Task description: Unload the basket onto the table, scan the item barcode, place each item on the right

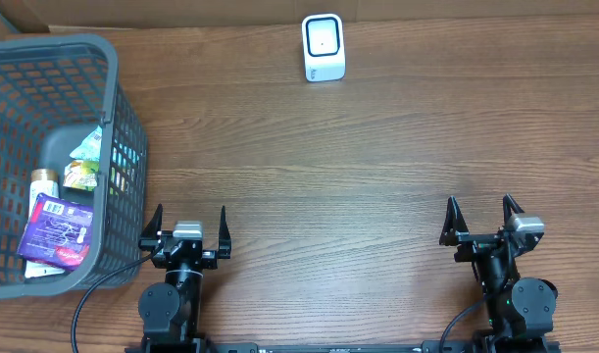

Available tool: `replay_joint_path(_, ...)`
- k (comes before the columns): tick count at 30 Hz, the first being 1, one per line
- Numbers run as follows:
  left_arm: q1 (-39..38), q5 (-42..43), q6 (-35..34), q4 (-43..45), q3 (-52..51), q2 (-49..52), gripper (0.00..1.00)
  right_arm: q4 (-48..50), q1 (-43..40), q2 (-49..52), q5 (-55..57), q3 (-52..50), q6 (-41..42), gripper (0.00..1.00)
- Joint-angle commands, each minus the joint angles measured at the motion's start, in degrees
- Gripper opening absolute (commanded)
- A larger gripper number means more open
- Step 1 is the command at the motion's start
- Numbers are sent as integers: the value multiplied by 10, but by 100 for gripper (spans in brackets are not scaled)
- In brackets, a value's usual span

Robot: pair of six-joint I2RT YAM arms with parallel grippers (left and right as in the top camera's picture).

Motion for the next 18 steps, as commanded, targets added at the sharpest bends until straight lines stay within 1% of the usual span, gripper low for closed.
replay_joint_path(1, -3, -3, 10, 1, -2, -6, 100, 5, 3, -1, 10, -6, -4, 100)
replay_joint_path(15, -3, 1, 8, 1, -2, -6, 99, 6, 3, -1, 10, -6, -4, 100)
replay_joint_path(18, -3, 1, 1, 1, -2, -6, 100, 6, 3, -1, 10, -6, 7, 100)
